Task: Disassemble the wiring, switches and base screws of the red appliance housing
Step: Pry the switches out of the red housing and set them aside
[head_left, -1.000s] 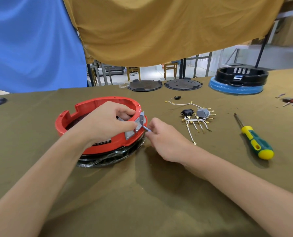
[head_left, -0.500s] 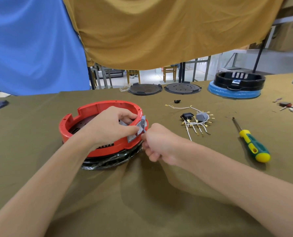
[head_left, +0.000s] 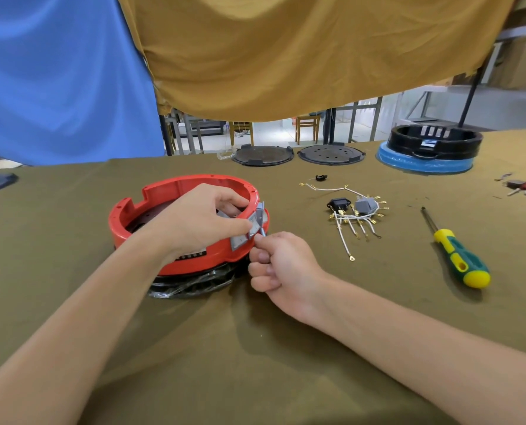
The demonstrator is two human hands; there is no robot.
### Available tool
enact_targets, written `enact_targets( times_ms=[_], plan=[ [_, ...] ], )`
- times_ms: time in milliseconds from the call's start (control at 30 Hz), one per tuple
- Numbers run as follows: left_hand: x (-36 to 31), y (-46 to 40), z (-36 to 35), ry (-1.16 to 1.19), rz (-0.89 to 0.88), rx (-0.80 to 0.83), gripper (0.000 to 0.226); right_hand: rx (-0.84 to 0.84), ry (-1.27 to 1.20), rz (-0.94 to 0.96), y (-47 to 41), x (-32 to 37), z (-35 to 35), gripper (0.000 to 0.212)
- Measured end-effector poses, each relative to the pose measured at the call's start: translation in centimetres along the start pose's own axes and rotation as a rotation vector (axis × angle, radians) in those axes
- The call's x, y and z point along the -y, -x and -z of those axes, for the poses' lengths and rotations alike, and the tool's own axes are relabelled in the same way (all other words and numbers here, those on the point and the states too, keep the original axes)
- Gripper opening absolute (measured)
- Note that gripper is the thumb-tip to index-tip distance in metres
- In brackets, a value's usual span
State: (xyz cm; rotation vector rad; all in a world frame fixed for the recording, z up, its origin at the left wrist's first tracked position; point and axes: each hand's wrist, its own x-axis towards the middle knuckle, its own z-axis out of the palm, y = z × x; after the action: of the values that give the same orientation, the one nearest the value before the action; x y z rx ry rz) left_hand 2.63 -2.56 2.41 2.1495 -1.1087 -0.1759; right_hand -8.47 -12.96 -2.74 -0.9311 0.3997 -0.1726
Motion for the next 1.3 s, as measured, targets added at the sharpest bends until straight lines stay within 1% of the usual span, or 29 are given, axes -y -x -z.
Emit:
enact_targets(
  times_ms=[100, 267, 467, 700, 767, 833, 900, 967, 1067, 1100, 1200, 1300],
  plan=[
    [0.0, 0.0, 0.1, 0.01, 0.012, -0.005, 0.023, 0.005, 0.032, 0.011, -0.1, 0.1, 0.4, 0.021],
    [-0.1, 0.2, 0.2, 0.05, 0.043, -0.001, 0.025, 0.043, 0.106, -0.037, 0.0, 1.5, 1.2, 0.025],
    [-0.2, 0.2, 0.2, 0.055, 0.047, 0.005, 0.025, 0.06, 0.032, -0.122, 0.2, 1.7, 0.8, 0.03],
    [-0.3, 0.2, 0.2, 0.027, 0.021, 0.01, 0.023, 0.011, 0.009, -0.087, 0.0, 1.1, 0.0, 0.029],
    [-0.3, 0.2, 0.2, 0.01, 0.016, 0.009, 0.021, 0.016, 0.13, -0.056, -0.2, 1.1, 0.0, 0.03],
    [-0.2, 0.1, 0.1, -0.009, 0.016, 0.012, 0.022, 0.0, 0.422, 0.015, -0.3, 1.3, 0.2, 0.029],
    [-0.1, 0.1, 0.2, -0.019, 0.014, 0.014, 0.023, -0.051, 0.678, 0.066, -0.7, 1.4, 0.3, 0.02],
    [-0.1, 0.2, 0.1, -0.018, 0.016, 0.012, 0.022, -0.093, 0.738, 0.078, -1.0, 1.5, 0.2, 0.017],
    [-0.2, 0.1, 0.1, -0.027, 0.022, 0.014, 0.023, -0.087, 0.601, 0.062, -1.4, 1.5, 0.1, 0.031],
    [-0.1, 0.1, 0.1, -0.027, 0.023, 0.013, 0.023, -0.102, 0.62, 0.068, -1.5, 1.4, 0.1, 0.029],
    [-0.1, 0.2, 0.2, -0.02, 0.024, 0.015, 0.023, -0.187, 0.841, 0.145, -1.8, 0.9, 0.6, 0.02],
    [-0.2, 0.2, 0.2, 0.014, 0.03, 0.015, 0.021, -0.198, 0.951, 0.227, -1.8, 0.9, 0.8, 0.014]
  ],
)
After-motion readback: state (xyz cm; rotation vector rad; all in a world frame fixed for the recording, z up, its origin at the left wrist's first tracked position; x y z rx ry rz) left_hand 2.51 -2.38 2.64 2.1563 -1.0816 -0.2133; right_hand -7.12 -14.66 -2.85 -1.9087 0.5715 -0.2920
